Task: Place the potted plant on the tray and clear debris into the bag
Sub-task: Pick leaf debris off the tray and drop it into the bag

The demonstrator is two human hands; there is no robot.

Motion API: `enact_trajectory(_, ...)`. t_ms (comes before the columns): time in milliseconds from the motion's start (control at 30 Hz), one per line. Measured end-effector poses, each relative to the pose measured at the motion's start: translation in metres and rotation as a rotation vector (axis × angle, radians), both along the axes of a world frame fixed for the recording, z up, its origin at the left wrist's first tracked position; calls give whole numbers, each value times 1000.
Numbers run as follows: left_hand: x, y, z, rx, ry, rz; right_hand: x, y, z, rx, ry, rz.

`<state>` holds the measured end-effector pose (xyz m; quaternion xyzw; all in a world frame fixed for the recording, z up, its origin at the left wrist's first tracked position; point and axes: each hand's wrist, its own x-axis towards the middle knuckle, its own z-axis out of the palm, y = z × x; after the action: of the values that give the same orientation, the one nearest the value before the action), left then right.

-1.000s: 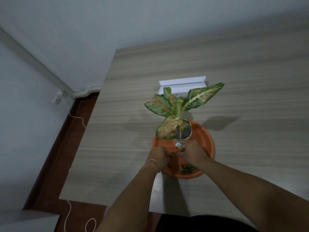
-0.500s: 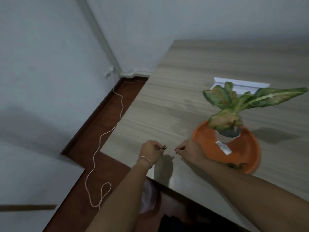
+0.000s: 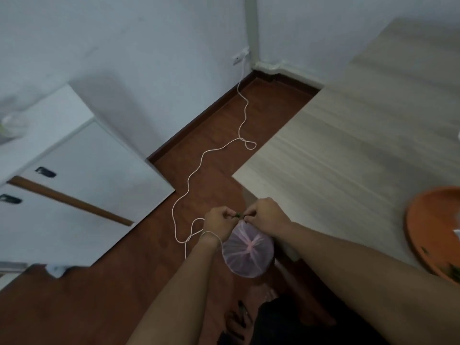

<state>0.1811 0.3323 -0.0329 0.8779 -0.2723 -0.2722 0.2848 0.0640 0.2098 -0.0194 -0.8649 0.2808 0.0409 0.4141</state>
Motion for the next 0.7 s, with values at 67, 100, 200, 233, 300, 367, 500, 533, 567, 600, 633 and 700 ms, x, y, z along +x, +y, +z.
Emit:
enact_trajectory(67,7,8,-4,-18,37,14,15,8,-7,-8,46,27)
enact_trajectory(100,10,11,-7,-25,55,9,21,10,-12,-8,69,30)
enact_trajectory(200,18,19,-19,3,87,-32,33,12,-26,-14,127,32)
enact_trajectory(233,21,22,-24,14,97,-36,35,12,-30,-18,147,37)
enact_trajectory(300,25,26,-32,40,94,-50,36,13,-36,-16,167,37)
enact_trajectory(367,26,29,-35,68,80,-69,34,15,-39,11,153,-2)
enact_trajectory(500,25,36,-45,77,83,-79,20,13,-47,53,106,-100)
enact_trajectory(533,25,36,-45,76,74,-84,14,10,-47,61,98,-116)
enact_trajectory(567,24,36,-46,69,63,-87,6,6,-47,67,84,-137)
enact_trajectory(600,22,34,-45,57,58,-86,-3,1,-46,79,72,-165)
enact_trajectory(633,20,31,-43,37,49,-88,-12,-6,-45,84,49,-199)
enact_trajectory(700,16,19,-38,-3,24,-102,-33,-21,-38,86,3,-277)
